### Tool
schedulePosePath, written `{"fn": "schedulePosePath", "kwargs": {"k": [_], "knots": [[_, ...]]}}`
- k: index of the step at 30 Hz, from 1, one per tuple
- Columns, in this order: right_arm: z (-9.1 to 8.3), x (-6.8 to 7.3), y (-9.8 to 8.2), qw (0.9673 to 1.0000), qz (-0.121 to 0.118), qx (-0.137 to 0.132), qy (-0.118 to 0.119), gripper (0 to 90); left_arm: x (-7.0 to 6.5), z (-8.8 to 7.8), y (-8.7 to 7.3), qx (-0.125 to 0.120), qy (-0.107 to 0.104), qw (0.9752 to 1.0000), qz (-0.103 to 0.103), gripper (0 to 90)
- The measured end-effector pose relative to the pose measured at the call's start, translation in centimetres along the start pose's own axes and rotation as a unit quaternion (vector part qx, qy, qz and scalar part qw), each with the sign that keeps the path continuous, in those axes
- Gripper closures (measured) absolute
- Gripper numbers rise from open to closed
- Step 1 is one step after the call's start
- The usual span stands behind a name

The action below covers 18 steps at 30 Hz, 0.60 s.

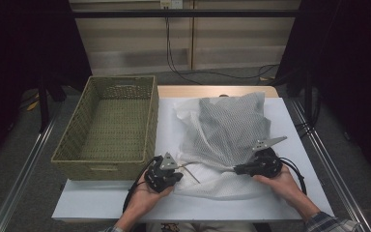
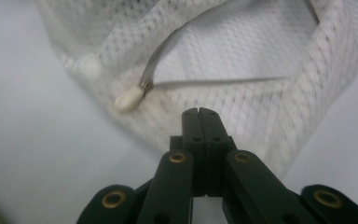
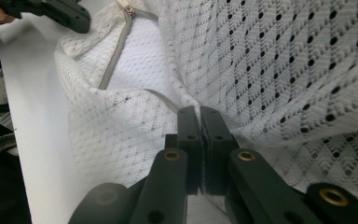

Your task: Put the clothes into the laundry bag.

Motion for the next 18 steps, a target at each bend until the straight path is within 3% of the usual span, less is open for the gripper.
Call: {"fn": "schedulePosePath", "kwargs": {"k": [3, 7, 8, 12, 18], "knots": [[0.0, 0.0, 0.0, 1.0, 0.003, -0.004, -0.005, 86.9, 0.1, -0.8, -0.9, -0.004, 0.0, 1.0, -0.006, 90.0], [0.0, 0.1, 0.1, 0.9999, 0.001, -0.006, -0.01, 87.0, 0.4, -1.2, -0.9, -0.05, -0.015, 0.9982, -0.03, 90.0], [0.1, 0.1, 0.1, 0.9999, 0.003, -0.006, -0.008, 86.9, 0.3, -1.1, -0.7, -0.054, -0.014, 0.9979, -0.034, 83.7], [-0.2, 0.2, 0.1, 0.9999, -0.001, -0.012, -0.013, 84.4, -0.1, -0.2, -0.3, -0.054, -0.024, 0.998, -0.023, 72.1], [-1.8, 0.6, 0.0, 0.9986, -0.018, -0.041, -0.027, 77.3, -0.7, 0.7, 0.1, -0.042, -0.013, 0.999, -0.001, 56.5]]}}
Point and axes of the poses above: each handheld gripper's, and its own axes: z roughly forward along the jaws, y roughly out of its top, x roughly to its left, the point moved 1 cm from there along z, roughly forward along the jaws, and after that the axes turned 3 degrees about -z, right-handed, at the moved point
